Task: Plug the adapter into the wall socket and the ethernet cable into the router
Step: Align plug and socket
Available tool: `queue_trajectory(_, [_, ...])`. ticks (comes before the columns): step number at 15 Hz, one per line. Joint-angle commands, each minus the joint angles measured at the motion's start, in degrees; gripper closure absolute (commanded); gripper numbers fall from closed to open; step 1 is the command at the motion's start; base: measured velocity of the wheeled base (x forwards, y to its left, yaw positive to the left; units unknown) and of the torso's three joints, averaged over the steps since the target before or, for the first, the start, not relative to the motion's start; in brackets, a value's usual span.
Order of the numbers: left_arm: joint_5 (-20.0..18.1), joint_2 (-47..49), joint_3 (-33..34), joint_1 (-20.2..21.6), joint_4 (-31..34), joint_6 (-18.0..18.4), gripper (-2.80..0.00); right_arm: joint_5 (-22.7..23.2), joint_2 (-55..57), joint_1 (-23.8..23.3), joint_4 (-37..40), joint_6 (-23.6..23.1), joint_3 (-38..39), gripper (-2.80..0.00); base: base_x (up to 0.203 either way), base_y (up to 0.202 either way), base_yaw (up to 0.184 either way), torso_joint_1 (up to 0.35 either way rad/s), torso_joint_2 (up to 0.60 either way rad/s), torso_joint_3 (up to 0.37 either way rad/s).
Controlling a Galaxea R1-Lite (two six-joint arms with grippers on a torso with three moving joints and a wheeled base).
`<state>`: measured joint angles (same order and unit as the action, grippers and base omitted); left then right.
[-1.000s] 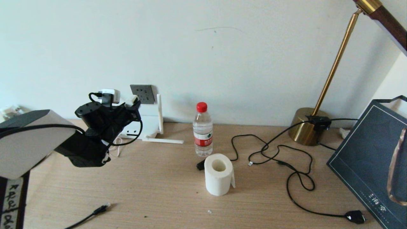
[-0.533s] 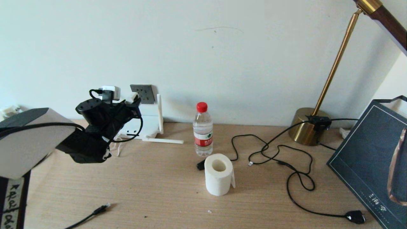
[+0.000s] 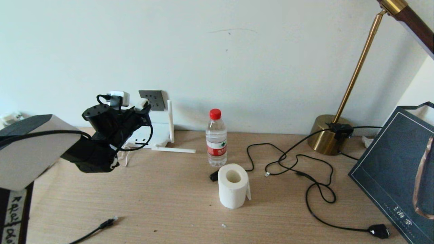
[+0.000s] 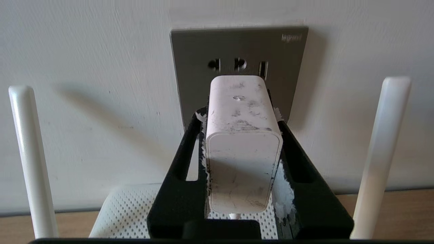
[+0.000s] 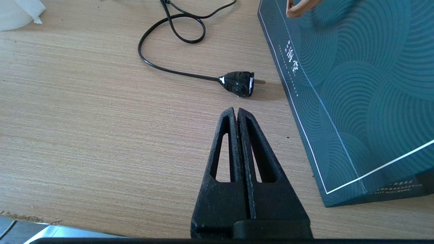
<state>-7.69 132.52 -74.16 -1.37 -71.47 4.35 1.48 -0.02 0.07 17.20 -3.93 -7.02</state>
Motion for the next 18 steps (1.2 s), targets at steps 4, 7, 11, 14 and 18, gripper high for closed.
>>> queue_trajectory(4, [-0.05, 0.1, -1.69, -0.04, 0.81, 0.04, 0.0, 0.02, 0.02, 0.01, 0.11, -0.03, -0.01, 0.0, 0.0, 0.0, 0.0, 0.0, 0.0, 0.0])
queue_trajectory(7, [-0.05, 0.24, -1.78, -0.04, 0.9, -0.05, 0.0, 0.0, 0.02, 0.01, 0.11, -0.03, -0.01, 0.0, 0.0, 0.0, 0.0, 0.0, 0.0, 0.0])
queue_trajectory(11, [-0.05, 0.45, -2.55, -0.04, 1.07, -0.05, 0.0, 0.0, 0.02, 0.01, 0.11, -0.03, -0.01, 0.0, 0.0, 0.0, 0.0, 0.0, 0.0, 0.0])
queue_trajectory(14, [-0.05, 0.63, -2.57, -0.04, 1.02, -0.05, 0.0, 0.02, 0.02, 0.01, 0.11, -0.03, -0.01, 0.0, 0.0, 0.0, 0.0, 0.0, 0.0, 0.0])
queue_trajectory(18, [-0.05, 0.69, -2.98, -0.22, 1.07, -0.05, 0.0, 0.01, 0.02, 0.01, 0.11, -0.03, -0.01, 0.0, 0.0, 0.0, 0.0, 0.0, 0.0, 0.0])
